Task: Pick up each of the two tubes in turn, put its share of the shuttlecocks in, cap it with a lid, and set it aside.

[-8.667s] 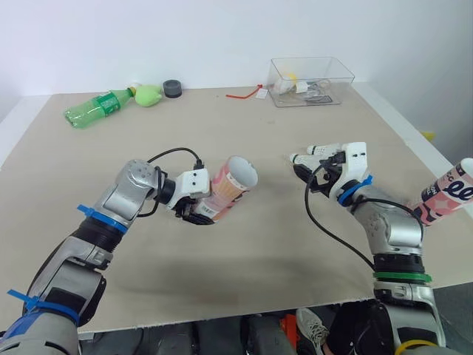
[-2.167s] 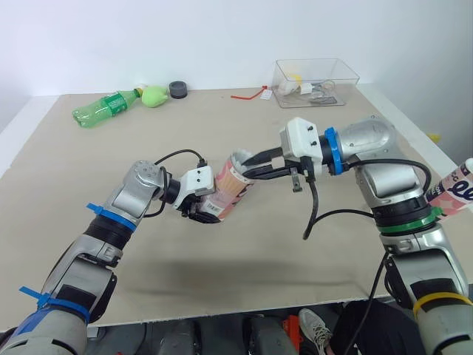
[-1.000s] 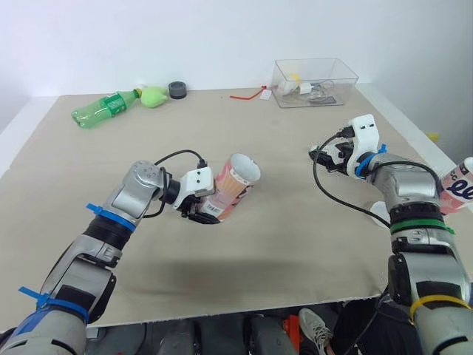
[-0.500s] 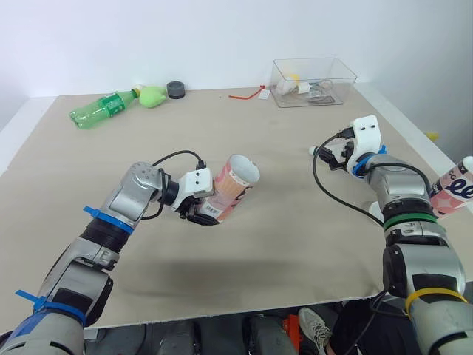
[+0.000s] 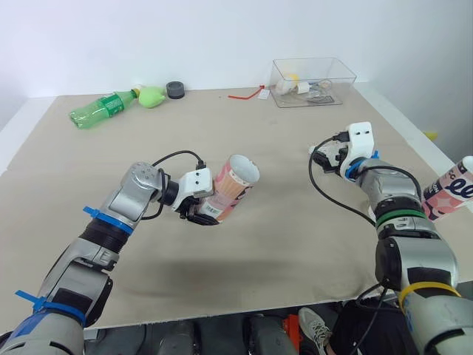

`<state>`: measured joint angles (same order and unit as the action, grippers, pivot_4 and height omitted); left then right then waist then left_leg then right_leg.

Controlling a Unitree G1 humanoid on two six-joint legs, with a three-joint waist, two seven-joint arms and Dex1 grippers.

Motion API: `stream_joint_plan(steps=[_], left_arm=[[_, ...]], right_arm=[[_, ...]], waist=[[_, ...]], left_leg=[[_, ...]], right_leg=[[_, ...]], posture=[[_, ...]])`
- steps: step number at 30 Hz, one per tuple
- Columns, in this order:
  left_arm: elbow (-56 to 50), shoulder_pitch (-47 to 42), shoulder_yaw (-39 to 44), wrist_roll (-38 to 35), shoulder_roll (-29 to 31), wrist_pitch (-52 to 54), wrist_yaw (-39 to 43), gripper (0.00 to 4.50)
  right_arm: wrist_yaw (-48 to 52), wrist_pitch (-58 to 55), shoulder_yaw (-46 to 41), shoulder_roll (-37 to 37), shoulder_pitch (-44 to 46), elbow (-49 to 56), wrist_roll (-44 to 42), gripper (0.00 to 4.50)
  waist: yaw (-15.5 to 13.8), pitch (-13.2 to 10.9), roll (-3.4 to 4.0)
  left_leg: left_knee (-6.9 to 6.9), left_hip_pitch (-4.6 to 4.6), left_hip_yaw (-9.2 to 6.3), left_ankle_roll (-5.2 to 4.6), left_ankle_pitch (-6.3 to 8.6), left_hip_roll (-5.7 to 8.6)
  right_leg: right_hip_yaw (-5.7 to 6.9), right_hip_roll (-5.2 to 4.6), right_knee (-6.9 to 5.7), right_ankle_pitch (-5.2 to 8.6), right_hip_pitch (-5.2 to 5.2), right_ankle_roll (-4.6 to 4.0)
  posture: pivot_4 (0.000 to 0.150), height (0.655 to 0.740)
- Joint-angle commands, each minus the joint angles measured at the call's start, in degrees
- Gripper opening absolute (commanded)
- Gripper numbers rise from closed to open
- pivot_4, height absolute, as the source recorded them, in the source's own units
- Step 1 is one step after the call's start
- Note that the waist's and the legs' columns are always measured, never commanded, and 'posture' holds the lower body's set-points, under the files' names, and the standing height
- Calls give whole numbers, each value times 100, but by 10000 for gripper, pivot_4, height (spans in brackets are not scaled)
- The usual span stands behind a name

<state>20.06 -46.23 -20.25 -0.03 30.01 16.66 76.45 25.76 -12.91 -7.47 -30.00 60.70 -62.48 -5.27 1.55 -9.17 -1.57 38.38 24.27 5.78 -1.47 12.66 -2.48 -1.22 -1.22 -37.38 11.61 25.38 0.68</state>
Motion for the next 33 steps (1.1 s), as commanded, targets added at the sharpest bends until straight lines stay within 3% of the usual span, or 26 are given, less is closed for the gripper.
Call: stream_joint_plan(steps=[1, 2, 3, 5, 11, 12, 20, 22, 27, 33], left_arm=[[-99, 88, -27, 14, 70, 58, 18, 30633], [-108, 91, -27, 14, 70, 67, 15, 30633], [-111, 91, -27, 16, 68, 73, 11, 30633], [-119, 93, -28, 17, 68, 86, 7, 30633], [-115, 90, -32, 21, 60, 87, -9, 30633], [-115, 89, -33, 22, 58, 84, -12, 30633], [-39, 45, -9, 23, 51, 51, -29, 30633], [-35, 51, 11, -2, 38, 56, -34, 30633], [69, 29, 39, -26, 33, 18, -15, 30633], [173, -57, 19, -69, -13, -13, 78, 30633]], right_arm=[[-7, 190, -113, -11, 233, -84, -33, 44421], [-26, 218, -110, -3, 245, -131, -23, 44421], [-38, 242, -116, 4, 257, -174, -24, 38888], [-83, 252, -113, 13, 281, -264, -9, 33052], [-142, 372, -115, 24, 358, -457, 1, 3281], [-120, 386, -109, 24, 363, -474, 2, 298], [49, 562, -29, 10, 324, -395, 54, 298], [504, 769, 119, -54, 291, -75, 116, 298], [2062, 1378, 605, -570, 59, 1620, 236, 298], [4013, 839, 889, -1185, 24, 4075, -471, 298]], waist=[[2, 0, 0], [3, 0, 0], [7, 0, 0], [18, 0, 0], [38, 0, 0], [38, 0, 0], [38, 0, 1], [39, 0, 1], [38, -5, 9], [25, -4, 11]], left_leg=[[0, 0, 0, 0, 0, 0], [-1, 0, 0, 0, 0, 0], [-1, 0, 1, 0, 0, 1], [-1, 0, 1, 0, 0, 2], [-1, -1, 2, 0, 0, 1], [-1, -1, 2, 0, 0, 1], [-1, -1, 2, 0, 0, 1], [-1, -1, 2, 0, 0, 1], [-1, 1, 0, 0, 0, 2], [-1, -1, -3, -5, 3, -1]], right_leg=[[0, 0, 0, 0, 0, 0], [0, 0, 0, 0, 0, 0], [0, -1, 0, 0, 0, 0], [-1, -2, 0, 0, 0, 0], [-2, -1, 0, 0, 0, 0], [-2, -1, 0, 0, 0, 0], [-2, -2, 0, 0, 0, 0], [-2, -2, 0, 0, 0, 0], [-1, -2, 0, 2, 1, 4], [3, 0, 0, 6, -1, 4]], posture=[[1500, 7400], [1500, 7400], [1500, 7400], [1500, 7400], [1500, 7400], [1500, 7400], [1500, 7400], [1500, 7400], [1500, 7400], [1500, 7400]])
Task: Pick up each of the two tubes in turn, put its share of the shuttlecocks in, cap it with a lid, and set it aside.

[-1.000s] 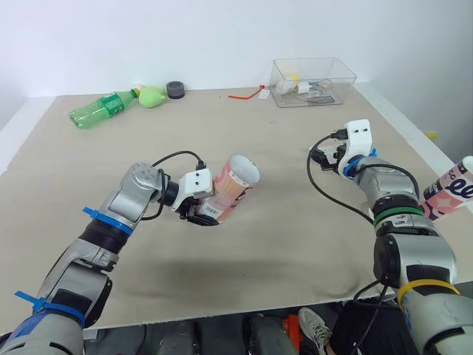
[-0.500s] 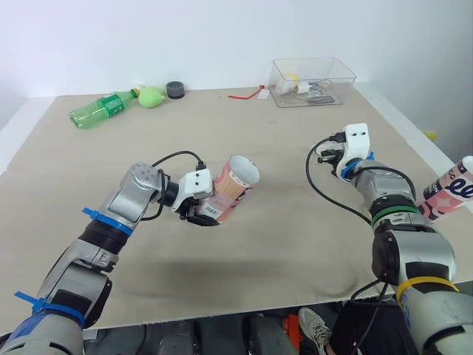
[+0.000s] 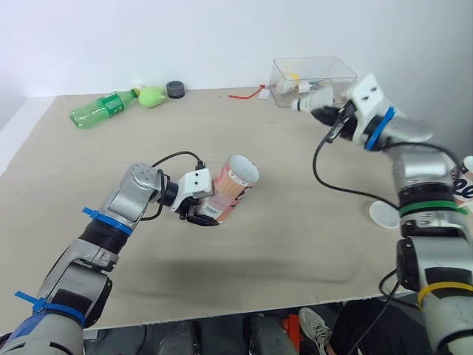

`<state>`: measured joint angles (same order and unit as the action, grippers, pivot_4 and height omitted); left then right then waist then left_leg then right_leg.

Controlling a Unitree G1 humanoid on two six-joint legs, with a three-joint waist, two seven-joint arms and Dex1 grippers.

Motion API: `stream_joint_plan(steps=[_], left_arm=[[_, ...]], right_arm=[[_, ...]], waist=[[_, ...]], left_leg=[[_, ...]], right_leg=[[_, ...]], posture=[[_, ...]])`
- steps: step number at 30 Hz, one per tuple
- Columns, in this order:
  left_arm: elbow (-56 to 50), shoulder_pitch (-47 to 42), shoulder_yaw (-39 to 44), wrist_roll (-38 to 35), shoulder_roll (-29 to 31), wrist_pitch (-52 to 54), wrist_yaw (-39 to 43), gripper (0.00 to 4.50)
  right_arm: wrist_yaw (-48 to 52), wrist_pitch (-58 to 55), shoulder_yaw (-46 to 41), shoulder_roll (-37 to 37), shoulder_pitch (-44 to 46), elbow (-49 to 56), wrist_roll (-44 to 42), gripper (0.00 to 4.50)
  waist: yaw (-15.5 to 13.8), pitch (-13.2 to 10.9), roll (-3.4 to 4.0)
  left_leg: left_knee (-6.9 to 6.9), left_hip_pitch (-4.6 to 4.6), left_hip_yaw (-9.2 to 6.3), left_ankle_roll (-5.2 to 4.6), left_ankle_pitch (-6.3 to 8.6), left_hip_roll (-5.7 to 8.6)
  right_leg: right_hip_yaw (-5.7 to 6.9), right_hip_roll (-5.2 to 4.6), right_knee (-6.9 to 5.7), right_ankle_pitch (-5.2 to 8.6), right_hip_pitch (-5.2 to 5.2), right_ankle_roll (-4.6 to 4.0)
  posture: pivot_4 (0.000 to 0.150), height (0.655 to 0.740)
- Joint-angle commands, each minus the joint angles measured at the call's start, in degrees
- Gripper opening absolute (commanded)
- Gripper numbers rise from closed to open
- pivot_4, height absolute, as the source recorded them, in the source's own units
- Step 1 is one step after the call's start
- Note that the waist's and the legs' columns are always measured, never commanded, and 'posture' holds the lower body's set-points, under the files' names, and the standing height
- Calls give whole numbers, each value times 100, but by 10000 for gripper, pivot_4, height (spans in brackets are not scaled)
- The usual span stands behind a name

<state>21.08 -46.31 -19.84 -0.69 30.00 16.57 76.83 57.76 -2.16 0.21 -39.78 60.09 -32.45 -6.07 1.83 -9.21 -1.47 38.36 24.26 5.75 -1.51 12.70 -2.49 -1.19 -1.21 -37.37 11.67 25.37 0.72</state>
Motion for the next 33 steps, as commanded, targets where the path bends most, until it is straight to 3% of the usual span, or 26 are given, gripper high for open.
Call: stream_joint_plan(steps=[1, 5, 11, 30, 33], left_arm=[[82, -58, -34, -2, -26, -17, 55, 30633], [94, -94, -63, 2, -92, -14, 65, 30633], [112, -137, -65, 19, -151, -24, 69, 30633], [22, -101, -46, 22, -107, 36, 60, 30633], [2, -101, -46, 16, -109, 48, 60, 30633]], right_arm=[[1083, -433, 168, -275, 89, 1417, -534, 298], [1739, -870, 441, -405, 68, 2413, -810, 298], [2196, -1221, 774, -418, -96, 3115, -973, 298], [2650, -875, 1297, -268, -242, 2977, -642, 298], [2718, -1020, 1348, -179, -162, 2918, -700, 9963]], waist=[[-4, 1, 1], [-33, 1, 0], [-68, 1, 0], [-65, 1, 0], [-67, 1, 0]], left_leg=[[1, -2, -1, 0, 0, -2], [6, -3, -2, 0, 0, -6], [10, 0, 1, 0, 0, -2], [10, 4, 0, -2, 1, 0], [11, 4, -1, -2, 1, 0]], right_leg=[[0, 2, -1, 0, -1, 0], [5, 4, -2, 0, -2, 0], [6, -4, -2, -4, -2, -5], [9, -4, -2, -2, 1, -6], [9, -4, -3, -2, 1, -6]], posture=[[1500, 7400], [1500, 7400], [1500, 7400], [1500, 7400], [1500, 7400]])
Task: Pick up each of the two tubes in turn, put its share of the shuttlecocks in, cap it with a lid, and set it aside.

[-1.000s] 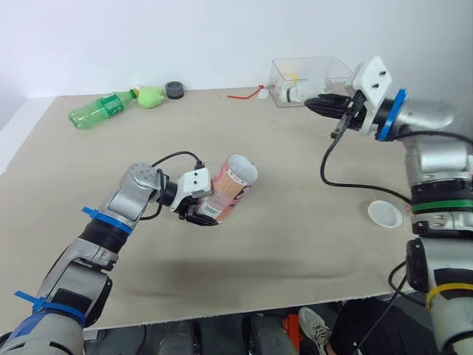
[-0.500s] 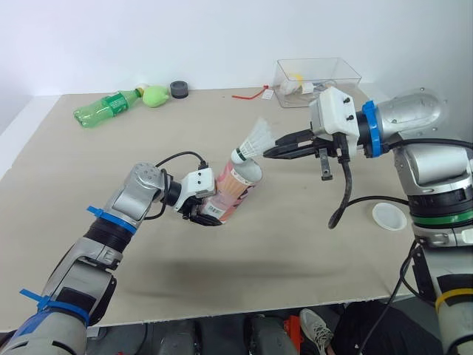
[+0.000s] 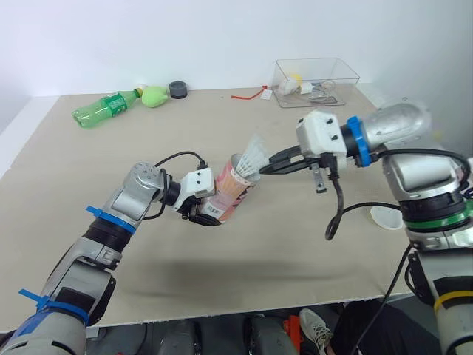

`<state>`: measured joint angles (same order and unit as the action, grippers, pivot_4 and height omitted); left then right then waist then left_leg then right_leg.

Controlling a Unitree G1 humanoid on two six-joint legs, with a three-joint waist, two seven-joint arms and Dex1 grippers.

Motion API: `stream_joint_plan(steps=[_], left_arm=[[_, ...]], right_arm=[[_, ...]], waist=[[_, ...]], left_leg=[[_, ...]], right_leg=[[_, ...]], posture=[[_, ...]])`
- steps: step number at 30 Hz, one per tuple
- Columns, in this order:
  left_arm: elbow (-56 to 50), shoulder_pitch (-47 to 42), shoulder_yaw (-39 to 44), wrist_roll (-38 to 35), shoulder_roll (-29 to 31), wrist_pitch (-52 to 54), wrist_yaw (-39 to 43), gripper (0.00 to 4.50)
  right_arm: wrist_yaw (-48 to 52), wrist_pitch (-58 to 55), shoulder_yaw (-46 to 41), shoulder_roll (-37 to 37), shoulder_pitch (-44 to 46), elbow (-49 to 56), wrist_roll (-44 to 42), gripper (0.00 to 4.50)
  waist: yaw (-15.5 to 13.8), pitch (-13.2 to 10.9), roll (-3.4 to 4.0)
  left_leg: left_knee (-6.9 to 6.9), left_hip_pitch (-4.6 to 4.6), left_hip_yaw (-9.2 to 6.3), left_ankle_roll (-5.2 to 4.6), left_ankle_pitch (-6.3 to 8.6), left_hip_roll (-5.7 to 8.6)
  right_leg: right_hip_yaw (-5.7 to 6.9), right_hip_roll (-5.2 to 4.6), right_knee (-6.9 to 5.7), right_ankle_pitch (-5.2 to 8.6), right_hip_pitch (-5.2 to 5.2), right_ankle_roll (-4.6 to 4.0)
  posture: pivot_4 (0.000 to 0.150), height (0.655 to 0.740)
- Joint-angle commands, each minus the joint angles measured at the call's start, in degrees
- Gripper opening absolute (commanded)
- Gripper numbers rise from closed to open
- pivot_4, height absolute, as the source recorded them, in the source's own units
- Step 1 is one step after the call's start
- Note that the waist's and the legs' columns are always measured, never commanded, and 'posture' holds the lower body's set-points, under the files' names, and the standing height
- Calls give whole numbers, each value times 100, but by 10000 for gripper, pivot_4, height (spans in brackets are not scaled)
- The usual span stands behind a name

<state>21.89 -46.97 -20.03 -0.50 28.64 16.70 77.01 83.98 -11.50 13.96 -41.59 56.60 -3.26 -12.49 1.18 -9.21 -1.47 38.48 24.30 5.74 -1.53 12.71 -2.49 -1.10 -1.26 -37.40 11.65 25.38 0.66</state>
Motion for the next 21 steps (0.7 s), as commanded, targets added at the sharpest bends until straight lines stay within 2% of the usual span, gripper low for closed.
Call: stream_joint_plan(steps=[1, 7, 10, 13, 18, 20, 21], left_arm=[[-87, -27, -24, -2, 33, 35, 42, 30633], [-222, 77, -15, -22, 87, 76, 55, 30633], [-297, 112, -47, -18, 114, 53, 89, 30633], [-352, 109, -83, -13, 132, 24, 124, 30633], [-401, 64, -87, -35, 124, 76, 177, 30633], [-381, 41, -87, -35, 115, 74, 190, 30633], [-373, 29, -90, -36, 108, 77, 195, 30633]], right_arm=[[135, -115, -22, 11, 214, -8, -64, 14869], [196, -505, -315, 30, 500, -183, -357, 44640], [-55, -661, -637, 124, 1065, -981, -479, 44640], [78, 244, -369, 117, 1291, -1632, 23, 35414], [616, 826, 80, 298, 1206, -1522, 208, 8912], [695, 861, 167, 432, 1179, -1430, 190, 354], [708, 902, 220, 490, 1170, -1416, 213, 354]], waist=[[-3, 0, 0], [0, 0, 0], [1, 0, 0], [2, 0, -1], [6, 0, -1], [6, 0, 0], [5, 0, 0]], left_leg=[[1, 0, -1, 0, 0, 0], [0, 1, 0, 0, 0, 2], [0, 1, 2, 0, 0, 0], [0, -2, 3, 0, 0, -1], [-5, -1, 4, -2, 2, 0], [-5, 0, 3, -3, 3, -1], [-4, 0, 2, -3, 3, -2]], right_leg=[[1, 0, 0, 0, -1, -1], [0, -3, 0, 0, 0, -1], [-1, -2, 0, -2, 2, -4], [1, -2, -1, -2, 1, -8], [-1, 1, -1, 4, 3, -10], [-2, 3, -3, 4, 4, -11], [-1, 3, -6, 5, 4, -12]], posture=[[1500, 7400], [1500, 7400], [1500, 7400], [1500, 7400], [1500, 7400], [1500, 7400], [1500, 7400]])
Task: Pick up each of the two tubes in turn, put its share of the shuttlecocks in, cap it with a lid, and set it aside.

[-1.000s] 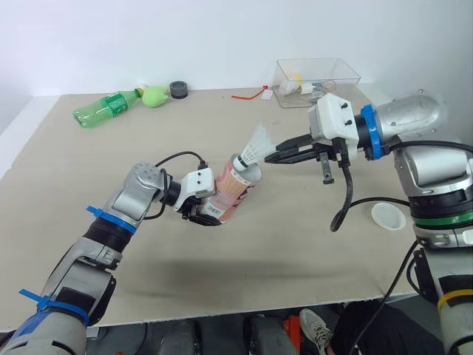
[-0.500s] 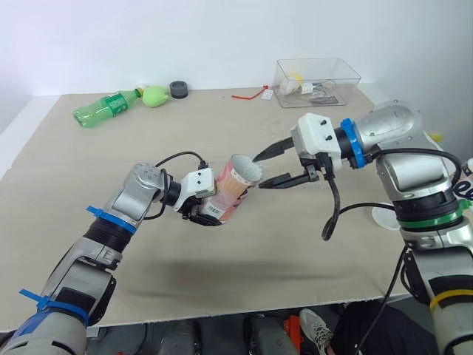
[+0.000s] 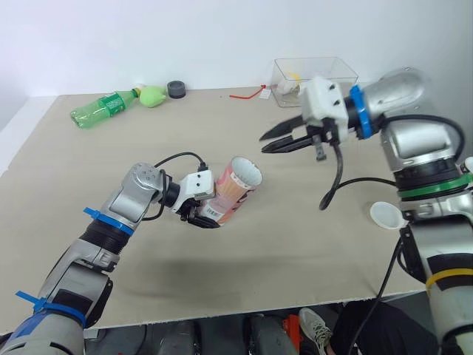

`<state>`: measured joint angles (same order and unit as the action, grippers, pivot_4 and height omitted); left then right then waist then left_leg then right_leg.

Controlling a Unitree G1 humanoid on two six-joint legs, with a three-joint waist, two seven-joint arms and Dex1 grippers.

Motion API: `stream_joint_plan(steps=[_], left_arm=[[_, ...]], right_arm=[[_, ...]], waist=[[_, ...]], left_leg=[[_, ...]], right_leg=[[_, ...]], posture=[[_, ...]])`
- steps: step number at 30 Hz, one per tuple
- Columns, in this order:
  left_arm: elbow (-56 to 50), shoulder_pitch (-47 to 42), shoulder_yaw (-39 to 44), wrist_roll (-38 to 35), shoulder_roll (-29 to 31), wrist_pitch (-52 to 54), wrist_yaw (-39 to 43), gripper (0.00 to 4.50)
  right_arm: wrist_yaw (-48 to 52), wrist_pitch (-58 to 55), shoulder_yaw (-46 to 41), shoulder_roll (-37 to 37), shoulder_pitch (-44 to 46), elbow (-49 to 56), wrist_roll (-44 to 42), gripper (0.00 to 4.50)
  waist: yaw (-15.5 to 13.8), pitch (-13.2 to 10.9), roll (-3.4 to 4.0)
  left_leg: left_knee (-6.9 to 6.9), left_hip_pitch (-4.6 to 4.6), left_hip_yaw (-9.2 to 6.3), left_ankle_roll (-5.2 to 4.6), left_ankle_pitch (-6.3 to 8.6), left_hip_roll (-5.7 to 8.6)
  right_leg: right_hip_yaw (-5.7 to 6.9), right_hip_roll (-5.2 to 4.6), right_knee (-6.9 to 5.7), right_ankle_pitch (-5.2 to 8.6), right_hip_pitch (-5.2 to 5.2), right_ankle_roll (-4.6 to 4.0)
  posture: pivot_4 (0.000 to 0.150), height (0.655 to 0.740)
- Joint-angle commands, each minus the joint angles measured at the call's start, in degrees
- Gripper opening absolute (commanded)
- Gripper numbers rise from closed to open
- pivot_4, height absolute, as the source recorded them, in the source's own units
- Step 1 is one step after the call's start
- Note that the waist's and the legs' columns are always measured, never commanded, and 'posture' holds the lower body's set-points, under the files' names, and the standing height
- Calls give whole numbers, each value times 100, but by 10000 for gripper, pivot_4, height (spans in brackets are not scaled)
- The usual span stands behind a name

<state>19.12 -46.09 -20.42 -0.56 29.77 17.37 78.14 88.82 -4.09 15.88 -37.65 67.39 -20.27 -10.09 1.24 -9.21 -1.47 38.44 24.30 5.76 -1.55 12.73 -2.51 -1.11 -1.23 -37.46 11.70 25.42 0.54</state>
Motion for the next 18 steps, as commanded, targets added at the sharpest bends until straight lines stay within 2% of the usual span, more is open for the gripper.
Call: stream_joint_plan(steps=[1, 12, 18], left_arm=[[-93, -74, -56, -33, -11, 15, 92, 30633], [-179, -189, -40, -132, -179, 260, 237, 30633], [-197, -192, -34, -121, -225, 276, 226, 30633]], right_arm=[[214, 260, 91, 180, 81, 277, 21, 354], [337, 1458, 1211, 698, 164, -253, 1071, 354], [363, 1618, 1655, 1063, 257, -705, 1245, 354]], waist=[[-1, 0, 0], [0, 0, -1], [0, 0, -1]], left_leg=[[1, 0, -1, 0, 0, 0], [5, 0, 1, 1, 0, 2], [6, -3, 1, 1, 0, 0]], right_leg=[[1, 0, -1, 0, 0, 0], [2, -2, -4, -1, -1, 2], [1, -1, -7, 0, -2, 1]], posture=[[1500, 7400], [1500, 7400], [1500, 7400]])
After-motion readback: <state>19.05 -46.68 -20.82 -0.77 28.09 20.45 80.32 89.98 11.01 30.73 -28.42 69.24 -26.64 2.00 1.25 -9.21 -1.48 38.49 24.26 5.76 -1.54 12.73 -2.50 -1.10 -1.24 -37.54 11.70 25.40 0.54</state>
